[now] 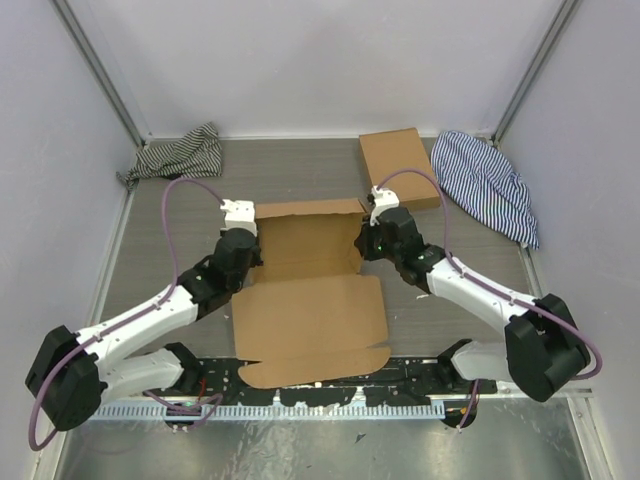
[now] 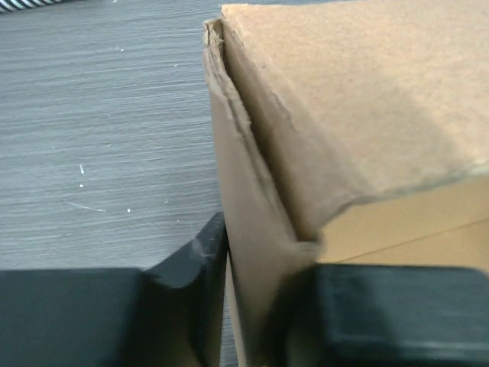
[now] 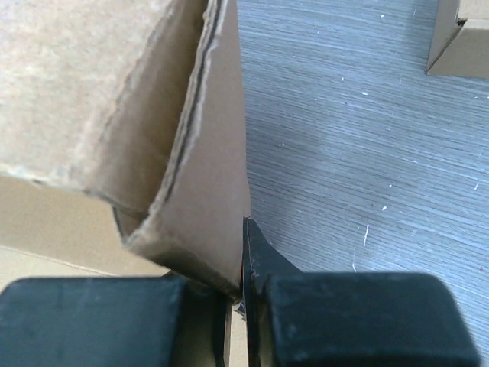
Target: Fold the paper box
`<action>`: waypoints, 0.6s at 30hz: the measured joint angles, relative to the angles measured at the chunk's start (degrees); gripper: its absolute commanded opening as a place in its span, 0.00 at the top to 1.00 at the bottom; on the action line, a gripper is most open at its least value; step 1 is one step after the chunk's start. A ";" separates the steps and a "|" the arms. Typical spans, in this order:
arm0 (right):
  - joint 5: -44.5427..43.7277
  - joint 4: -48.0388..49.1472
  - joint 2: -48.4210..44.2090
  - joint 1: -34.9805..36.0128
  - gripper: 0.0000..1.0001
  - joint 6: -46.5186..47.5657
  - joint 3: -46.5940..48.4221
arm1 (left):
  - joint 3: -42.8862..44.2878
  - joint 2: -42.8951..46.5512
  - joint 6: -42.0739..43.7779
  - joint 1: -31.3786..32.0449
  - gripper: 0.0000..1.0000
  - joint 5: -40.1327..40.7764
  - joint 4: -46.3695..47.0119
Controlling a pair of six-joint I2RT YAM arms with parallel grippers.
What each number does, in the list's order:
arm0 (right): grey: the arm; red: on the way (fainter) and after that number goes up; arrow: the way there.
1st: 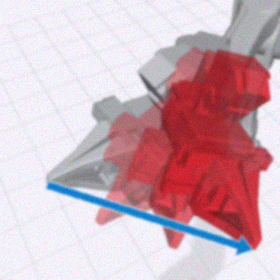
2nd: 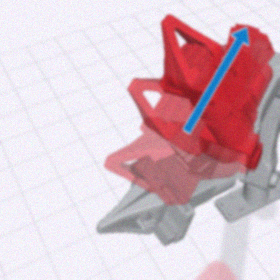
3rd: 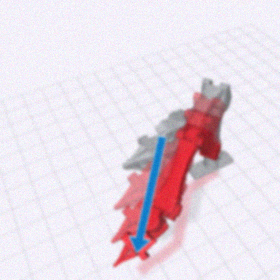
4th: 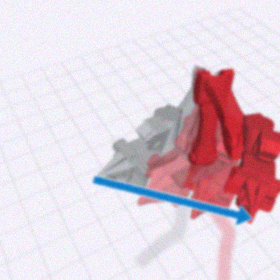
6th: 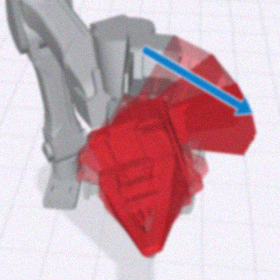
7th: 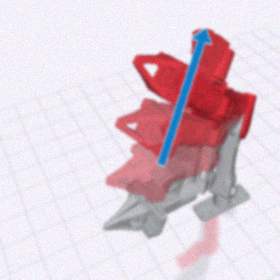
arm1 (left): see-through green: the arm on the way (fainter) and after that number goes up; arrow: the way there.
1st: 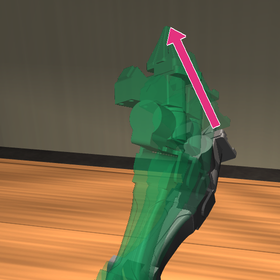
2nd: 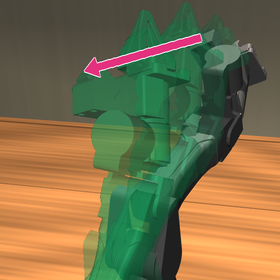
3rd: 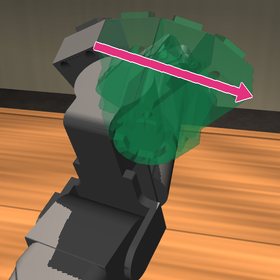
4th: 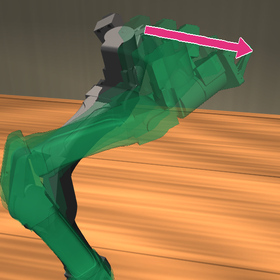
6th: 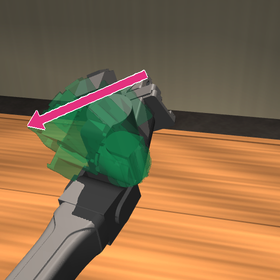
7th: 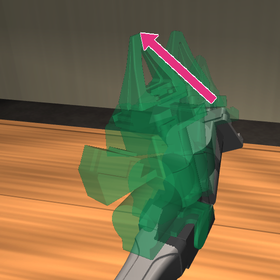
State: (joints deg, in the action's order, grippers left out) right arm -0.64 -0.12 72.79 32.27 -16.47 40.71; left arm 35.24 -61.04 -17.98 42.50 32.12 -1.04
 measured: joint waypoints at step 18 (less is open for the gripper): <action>-5.53 -2.54 -1.75 3.23 0.96 -4.70 0.35 | 10.75 -8.68 -5.33 5.51 1.00 17.53 -14.01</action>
State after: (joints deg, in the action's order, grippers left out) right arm -6.17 -2.66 71.05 35.51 -21.17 41.06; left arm 46.00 -69.71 -23.31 48.01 49.65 -15.05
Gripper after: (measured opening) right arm 0.116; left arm 0.059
